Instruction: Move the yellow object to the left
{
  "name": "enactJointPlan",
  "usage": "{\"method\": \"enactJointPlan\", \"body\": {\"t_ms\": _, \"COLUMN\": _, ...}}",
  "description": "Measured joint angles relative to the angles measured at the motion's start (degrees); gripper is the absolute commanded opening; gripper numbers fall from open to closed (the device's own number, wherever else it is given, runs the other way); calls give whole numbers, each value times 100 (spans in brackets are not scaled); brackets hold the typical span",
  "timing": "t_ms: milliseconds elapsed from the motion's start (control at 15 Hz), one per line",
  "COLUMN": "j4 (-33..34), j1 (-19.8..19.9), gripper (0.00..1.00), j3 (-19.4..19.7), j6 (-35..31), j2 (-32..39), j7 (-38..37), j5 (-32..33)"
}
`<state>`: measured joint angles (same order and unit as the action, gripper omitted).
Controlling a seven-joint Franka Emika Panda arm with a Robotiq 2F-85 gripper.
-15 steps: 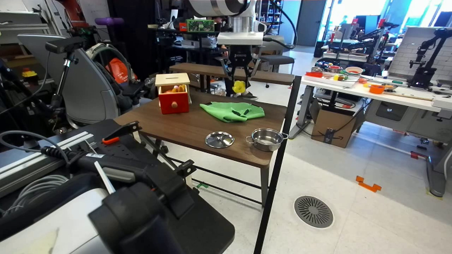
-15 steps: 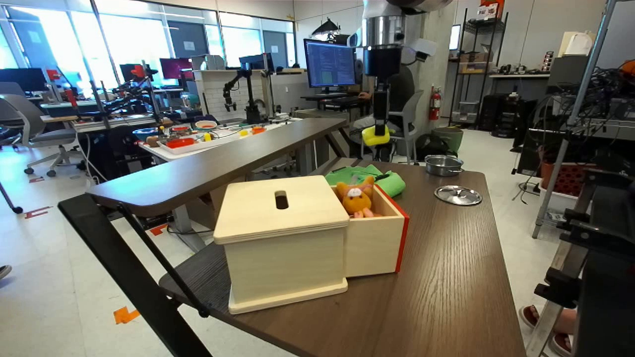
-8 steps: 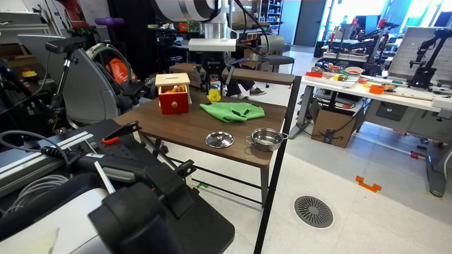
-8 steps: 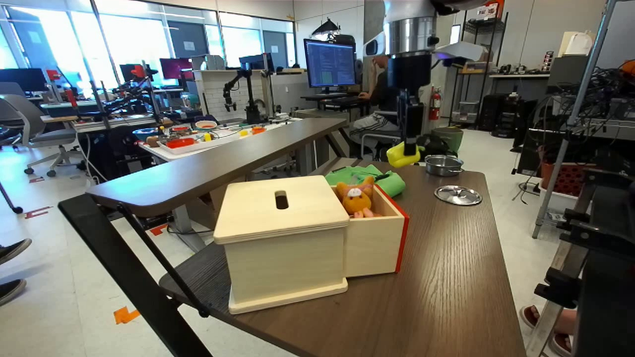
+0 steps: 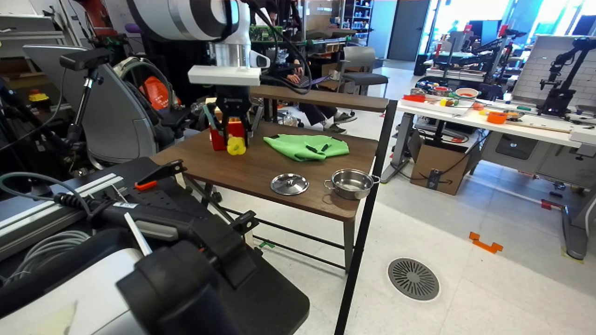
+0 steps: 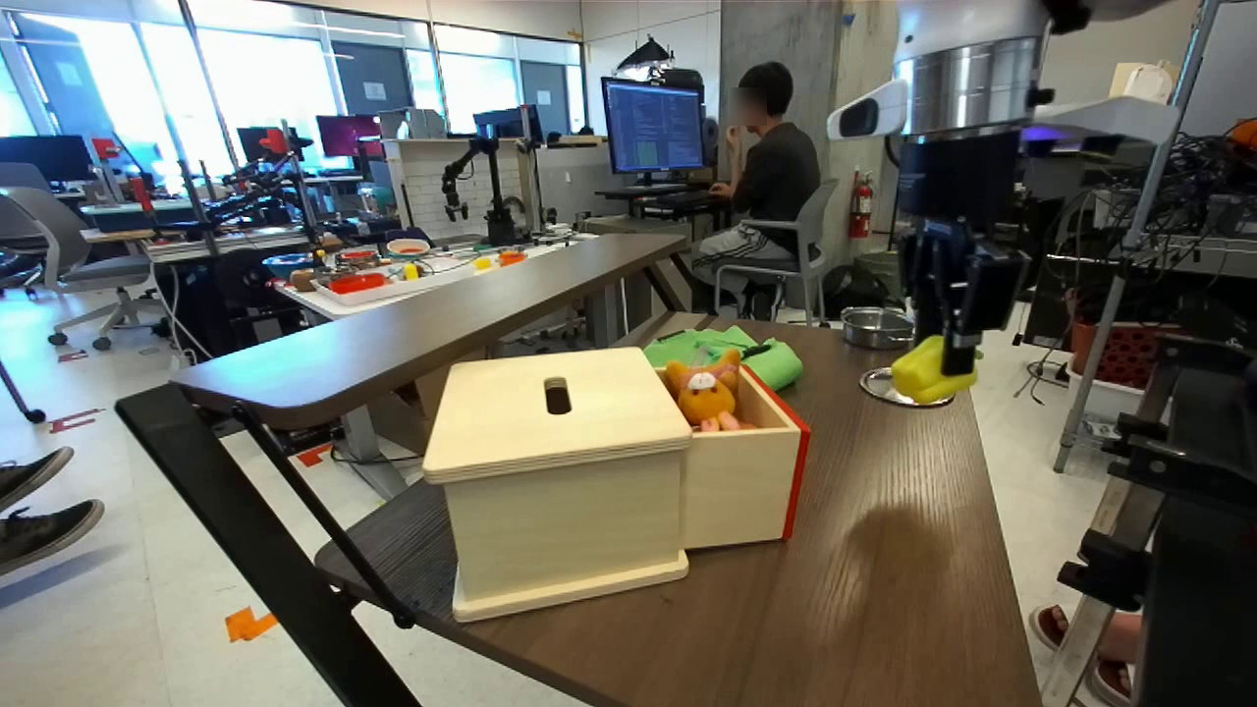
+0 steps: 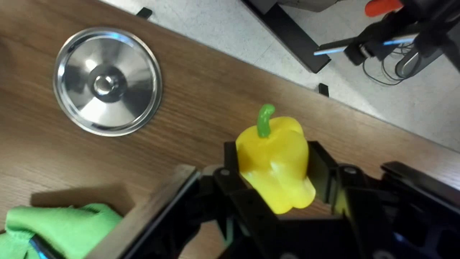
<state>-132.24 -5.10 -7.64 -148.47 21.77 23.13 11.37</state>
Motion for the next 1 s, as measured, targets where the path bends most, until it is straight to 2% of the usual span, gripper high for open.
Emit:
{"method": "enactJointPlan", "body": {"t_ms": 267, "j4": -927, "j1": -3, "gripper": 25, "j3": 123, "j6": -1087, "j2": -327, "j7": -412, "j5": 270}}
{"method": "enactJointPlan", "body": {"t_ms": 533, "j4": -1144, "j1": -52, "gripper": 25, "j3": 624, "j6": -1973, "j2": -394, "j7": -1001, "j5": 801}}
{"method": "enactJointPlan", "body": {"t_ms": 800, "j4": -1105, "j1": -118, "gripper": 25, "j3": 1043, "j6": -2205, "j2": -382, "j7": -1232, "j5": 951}}
{"method": "enactJointPlan", "body": {"t_ms": 1000, "j4": -1045, "j1": -128, "gripper": 25, "j3": 1109, "j6": -2206, "j2": -335, "j7": -1259, "j5": 948}}
